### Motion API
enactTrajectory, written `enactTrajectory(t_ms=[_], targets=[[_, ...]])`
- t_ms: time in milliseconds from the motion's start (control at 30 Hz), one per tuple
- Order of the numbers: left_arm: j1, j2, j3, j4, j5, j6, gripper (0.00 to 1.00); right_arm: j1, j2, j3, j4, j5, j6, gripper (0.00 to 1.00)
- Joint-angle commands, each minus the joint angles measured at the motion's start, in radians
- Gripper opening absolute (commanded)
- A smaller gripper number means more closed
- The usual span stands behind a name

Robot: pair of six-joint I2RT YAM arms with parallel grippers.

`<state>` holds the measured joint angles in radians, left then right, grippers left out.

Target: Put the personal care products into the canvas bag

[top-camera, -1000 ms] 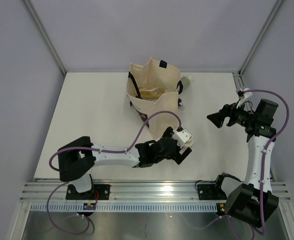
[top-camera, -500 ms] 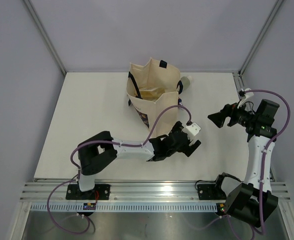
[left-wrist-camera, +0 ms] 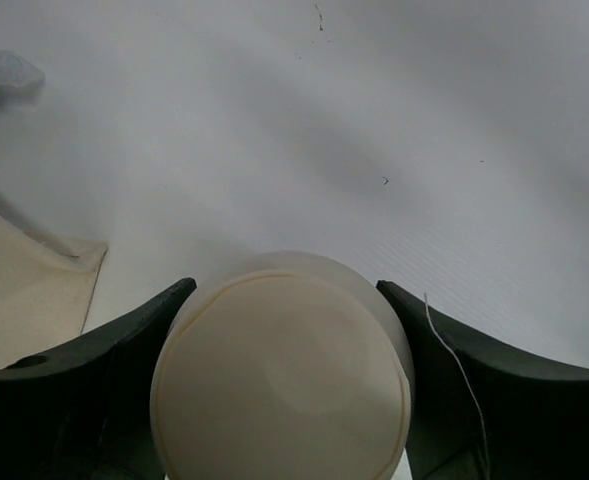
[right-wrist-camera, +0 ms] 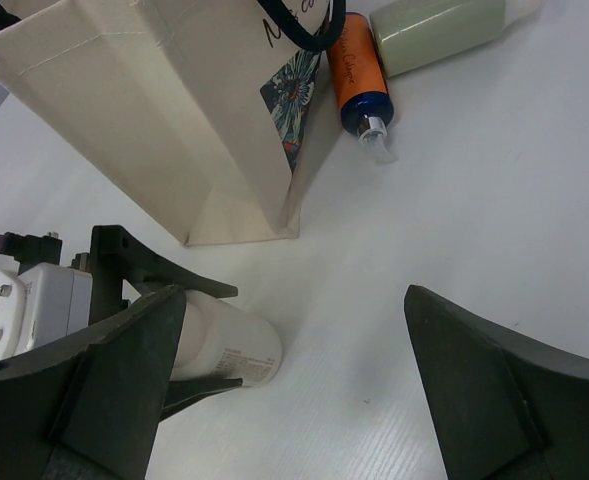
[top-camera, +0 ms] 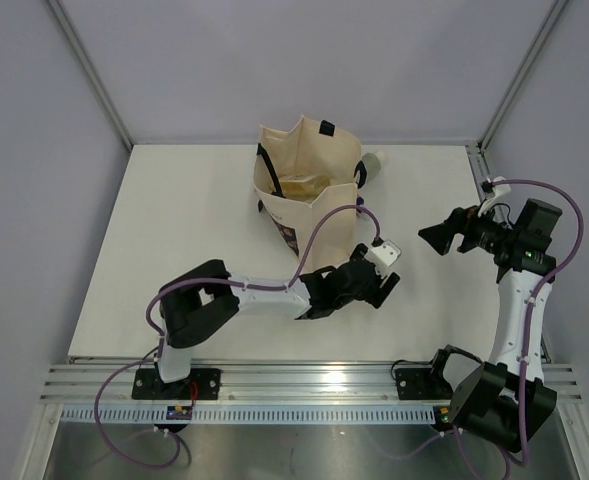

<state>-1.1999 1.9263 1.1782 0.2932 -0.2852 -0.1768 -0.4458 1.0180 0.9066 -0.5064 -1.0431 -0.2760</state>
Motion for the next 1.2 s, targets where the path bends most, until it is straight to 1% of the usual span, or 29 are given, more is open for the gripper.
enactTrajectory(t_ms=[0,33,67,233,333,400,433,500,600,733,867,933,1067,1100,1167], targets=[[0.022,-0.03,0.02,0.025,0.075,-0.061,0.1,-0.014,0.005,0.026,0.009,-0.043,-0.008,1.0],[0.025,-0.053,0.024,-0.018,0.09,-0.09,0.03,-0.017,0.004,0.026,0.009,-0.043,-0.008,1.0],[0.028,-0.068,0.031,-0.041,0.102,-0.107,0.0,-0.019,0.005,0.026,0.009,-0.044,-0.008,1.0],[0.048,-0.173,0.034,-0.161,0.23,-0.203,0.0,-0.025,0.005,0.028,0.009,-0.054,-0.005,0.99],[0.068,-0.233,0.009,-0.186,0.312,-0.272,0.0,-0.028,0.005,0.028,0.009,-0.054,-0.005,1.0],[0.086,-0.262,-0.009,-0.187,0.386,-0.321,0.0,-0.031,0.005,0.028,0.008,-0.057,-0.003,0.99],[0.092,-0.274,-0.037,-0.174,0.411,-0.369,0.0,-0.034,0.005,0.028,0.008,-0.058,-0.003,0.99],[0.1,-0.314,-0.067,-0.146,0.469,-0.409,0.0,-0.037,0.007,0.028,0.005,-0.061,-0.003,0.99],[0.105,-0.371,-0.104,-0.124,0.51,-0.464,0.0,-0.042,0.007,0.028,0.008,-0.066,0.0,0.99],[0.128,-0.441,-0.106,-0.123,0.558,-0.532,0.0,-0.044,0.01,0.028,0.008,-0.067,0.0,1.0],[0.164,-0.504,-0.045,-0.17,0.598,-0.556,0.0,-0.045,0.01,0.028,0.008,-0.066,0.0,0.99],[0.192,-0.532,0.017,-0.218,0.609,-0.561,0.0,-0.047,0.008,0.026,0.008,-0.067,0.0,1.0],[0.27,-0.57,0.104,-0.262,0.633,-0.589,0.0,-0.048,0.01,0.028,0.006,-0.067,0.0,1.0],[0.316,-0.575,0.119,-0.285,0.642,-0.593,0.0,-0.048,0.01,0.026,0.006,-0.067,0.001,1.0],[0.367,-0.572,0.179,-0.316,0.649,-0.595,0.0,-0.05,0.01,0.028,0.009,-0.071,0.001,0.99]])
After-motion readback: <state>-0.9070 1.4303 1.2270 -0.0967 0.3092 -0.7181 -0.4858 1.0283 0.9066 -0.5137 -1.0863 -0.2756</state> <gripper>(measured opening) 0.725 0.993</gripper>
